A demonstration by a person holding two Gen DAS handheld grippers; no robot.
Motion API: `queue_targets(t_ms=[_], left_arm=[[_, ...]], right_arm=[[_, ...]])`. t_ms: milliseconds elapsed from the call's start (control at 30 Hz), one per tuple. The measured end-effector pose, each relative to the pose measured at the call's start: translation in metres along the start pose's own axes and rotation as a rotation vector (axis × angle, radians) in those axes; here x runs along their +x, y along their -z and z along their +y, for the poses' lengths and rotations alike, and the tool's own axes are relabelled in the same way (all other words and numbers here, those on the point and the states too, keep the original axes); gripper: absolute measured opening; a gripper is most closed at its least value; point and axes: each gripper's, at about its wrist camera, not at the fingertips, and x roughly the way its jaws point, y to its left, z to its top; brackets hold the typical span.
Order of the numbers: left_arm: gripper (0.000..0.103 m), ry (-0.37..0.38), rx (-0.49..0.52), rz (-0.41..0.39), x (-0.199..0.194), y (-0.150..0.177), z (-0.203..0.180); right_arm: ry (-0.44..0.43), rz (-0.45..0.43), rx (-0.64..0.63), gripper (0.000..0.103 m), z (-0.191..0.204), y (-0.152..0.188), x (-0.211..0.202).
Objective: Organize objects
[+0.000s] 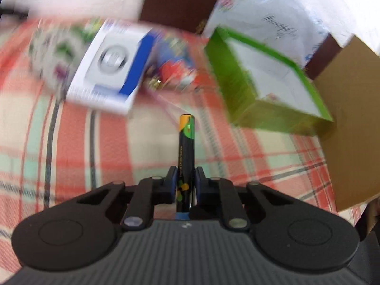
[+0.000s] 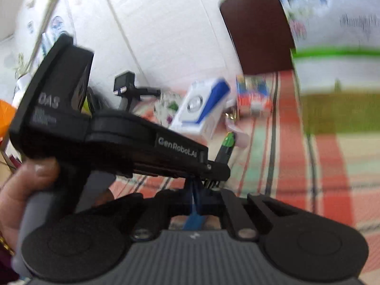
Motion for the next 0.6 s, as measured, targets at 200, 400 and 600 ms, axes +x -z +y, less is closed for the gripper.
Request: queue_targets(t_ms=[200, 400, 600], left_arm=[[0.017, 0.014, 0.079, -0.046, -0.004, -0.027, -0.033], [0.017, 0.029, 0.068, -0.04, 0.012, -0.043, -0.049], [0.017, 0.081, 0.087, -0.032, 0.009, -0.049, -0.069]], right_arm=[[0.041, -0.041, 0.013, 0.004, -0.014, -0.006, -0.009], [0.13, -0.122, 0.035, 0.008, -0.036, -0.008, -0.027], [0.207, -0.191, 0.007, 0.048, -0.058, -0.015, -0.035]])
